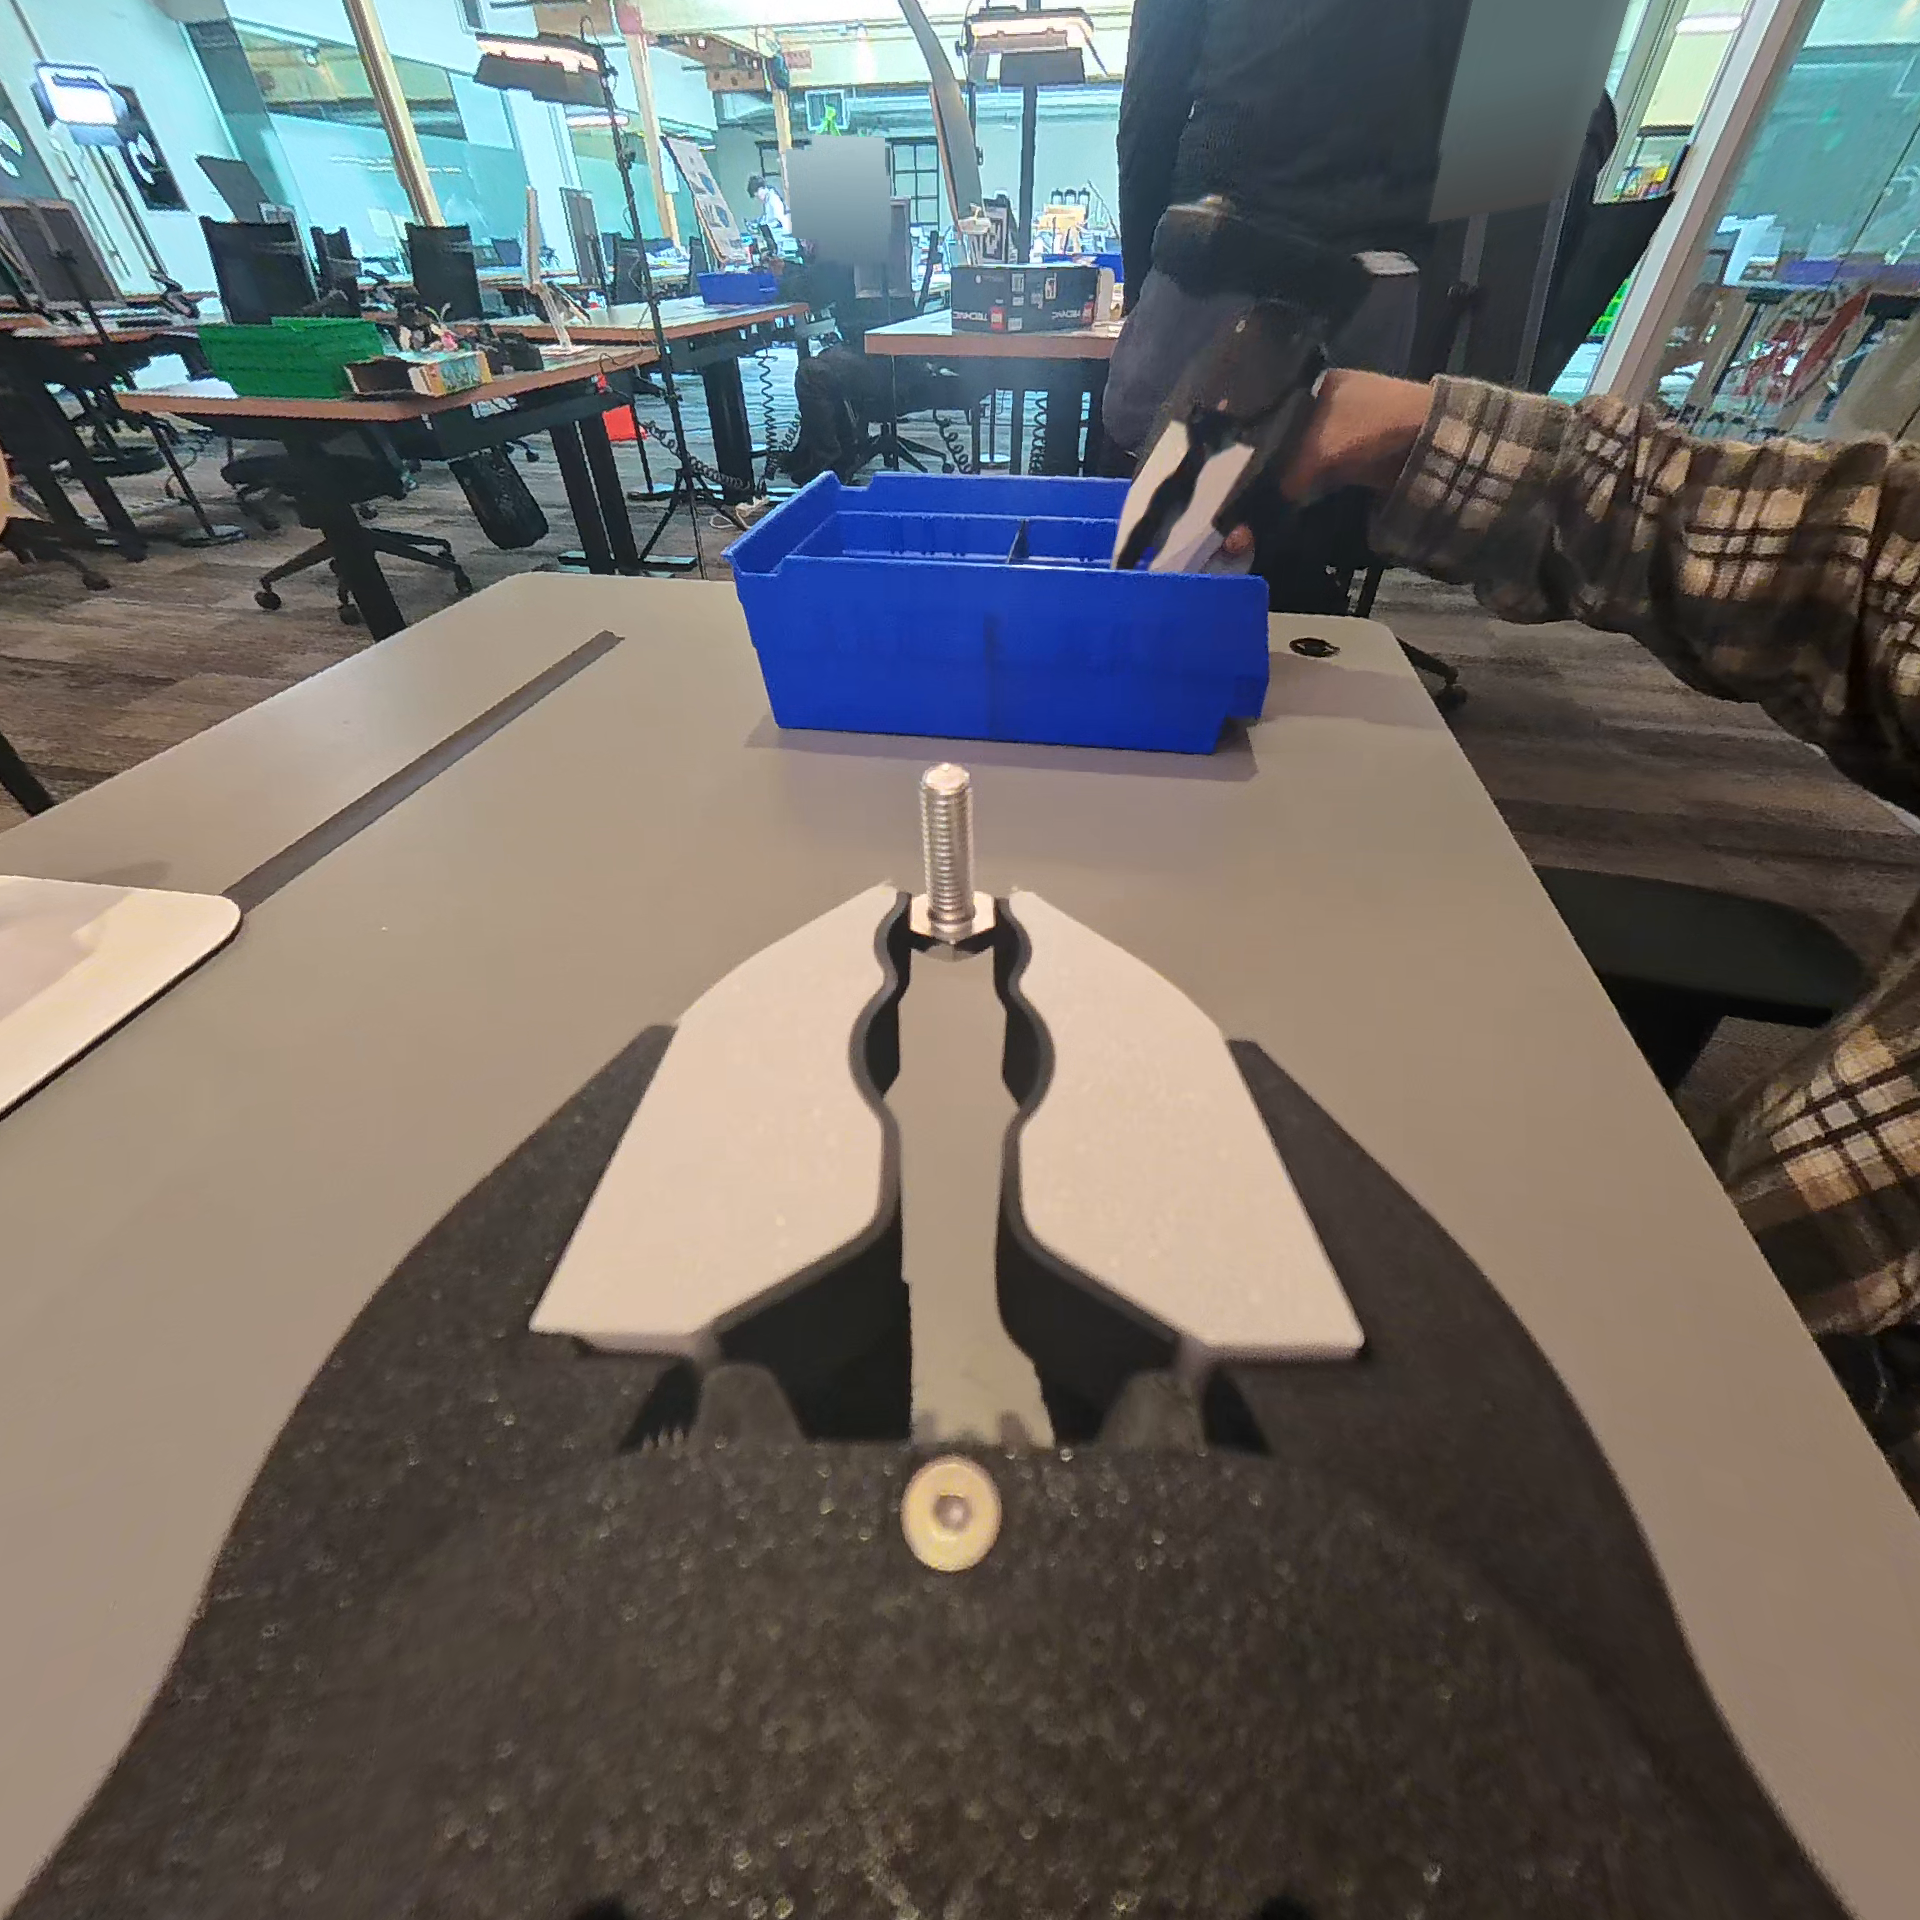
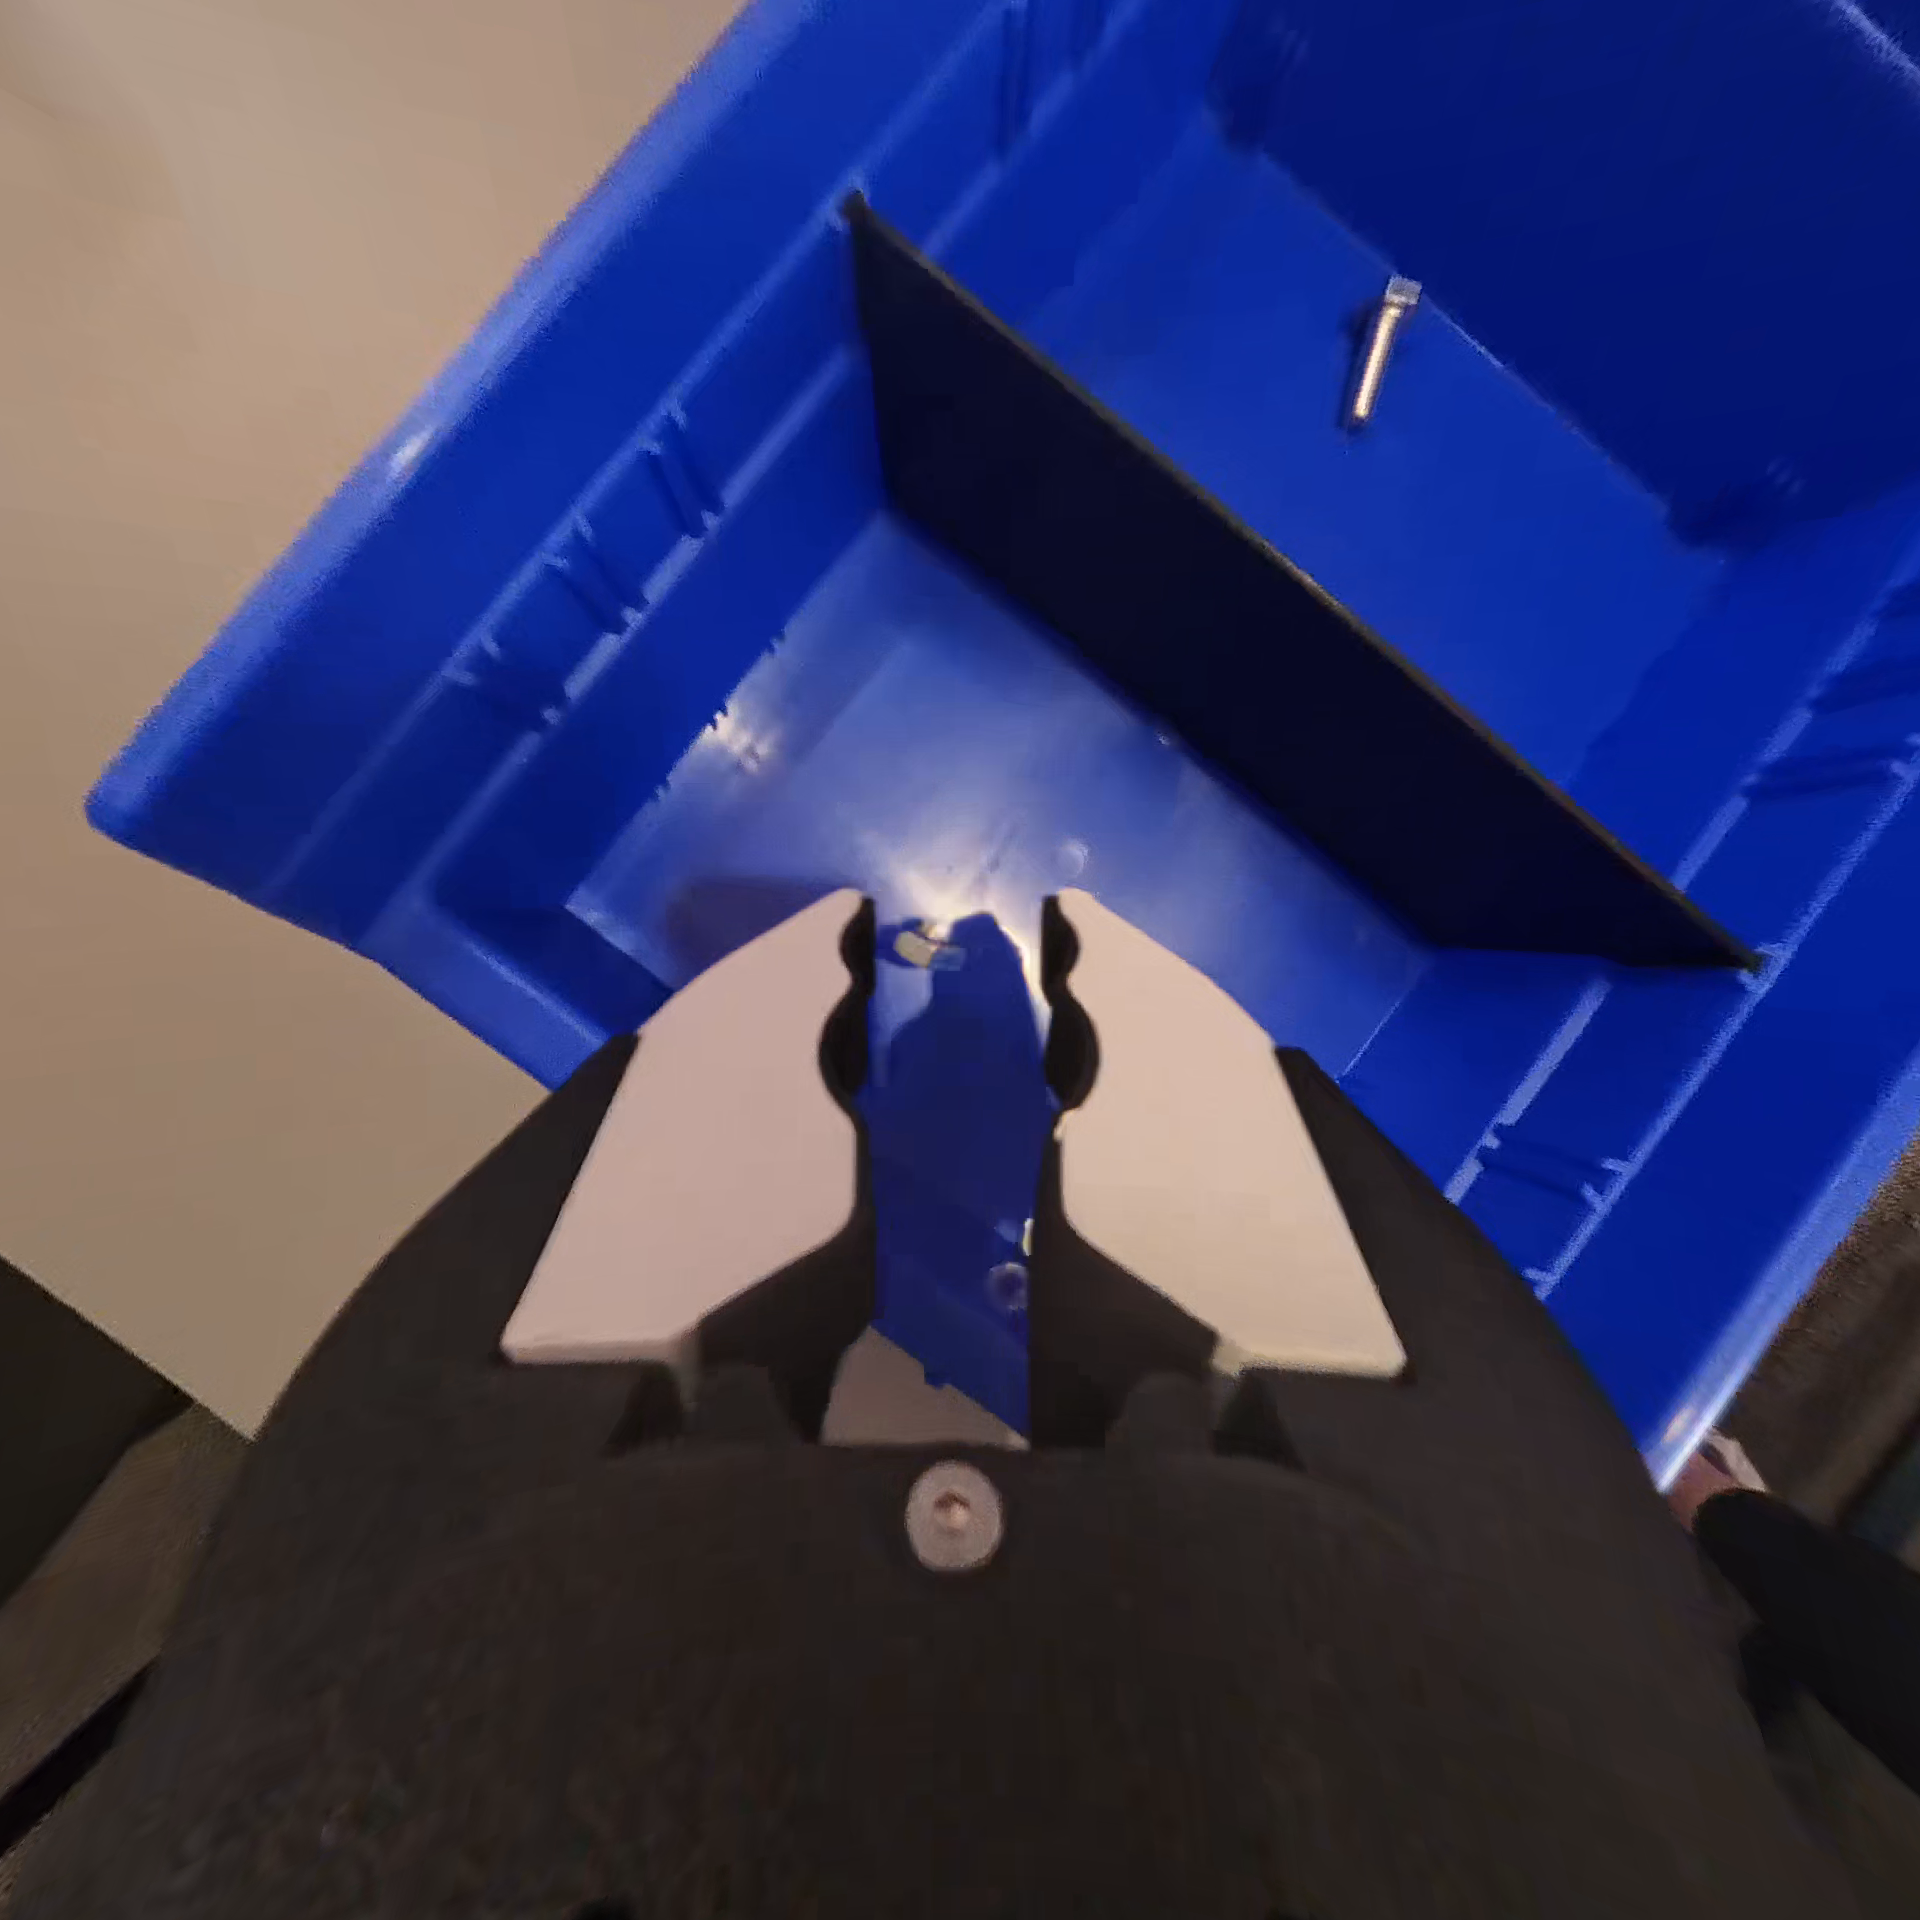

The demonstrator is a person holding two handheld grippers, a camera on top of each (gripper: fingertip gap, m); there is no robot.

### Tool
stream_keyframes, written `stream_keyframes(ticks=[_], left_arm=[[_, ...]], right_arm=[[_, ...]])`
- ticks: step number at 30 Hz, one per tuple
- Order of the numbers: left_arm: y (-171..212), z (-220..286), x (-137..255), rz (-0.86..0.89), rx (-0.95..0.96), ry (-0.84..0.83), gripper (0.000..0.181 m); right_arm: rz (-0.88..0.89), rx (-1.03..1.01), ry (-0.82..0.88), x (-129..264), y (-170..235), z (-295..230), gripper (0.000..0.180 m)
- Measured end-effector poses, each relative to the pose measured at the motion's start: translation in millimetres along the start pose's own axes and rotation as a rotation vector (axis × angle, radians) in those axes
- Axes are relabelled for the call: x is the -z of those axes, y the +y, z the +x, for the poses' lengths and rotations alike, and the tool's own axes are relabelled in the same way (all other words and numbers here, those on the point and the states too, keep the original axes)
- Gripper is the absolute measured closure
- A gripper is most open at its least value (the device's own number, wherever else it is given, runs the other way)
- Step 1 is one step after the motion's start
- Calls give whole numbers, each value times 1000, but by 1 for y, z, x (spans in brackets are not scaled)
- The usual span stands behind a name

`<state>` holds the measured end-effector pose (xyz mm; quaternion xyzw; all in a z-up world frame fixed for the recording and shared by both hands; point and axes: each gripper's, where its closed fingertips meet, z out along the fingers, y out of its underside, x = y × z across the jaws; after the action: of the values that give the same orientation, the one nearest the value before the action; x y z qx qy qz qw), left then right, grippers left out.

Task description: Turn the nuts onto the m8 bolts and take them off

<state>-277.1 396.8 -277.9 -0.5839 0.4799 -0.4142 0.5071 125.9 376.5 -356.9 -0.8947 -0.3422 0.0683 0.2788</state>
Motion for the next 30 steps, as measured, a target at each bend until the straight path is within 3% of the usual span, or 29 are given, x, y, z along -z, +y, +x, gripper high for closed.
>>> stream_keyframes(ticks=[1,4,7,11,15,21,30], left_arm=[[0,1,0,1,-1,1,167],[-2,2,1,5,-6,2,167],[-5,4,2,16,-4,9,167],[-7,5,3,25,3,14,167],[-6,4,4,22,0,7,167],[-4,6,2,13,-3,13,167],[-8,11,2,17,-16,25,167]], right_arm=[[8,-5,-2,1,0,0,147],[113,-25,18,19,-21,2,142],[357,-28,39,55,-77,-9,144],[735,80,-91,90,-174,-76,144],[938,223,-313,78,-246,-163,146],[965,328,-603,12,-299,-255,150],[899,419,-667,-28,-308,-295,153]])
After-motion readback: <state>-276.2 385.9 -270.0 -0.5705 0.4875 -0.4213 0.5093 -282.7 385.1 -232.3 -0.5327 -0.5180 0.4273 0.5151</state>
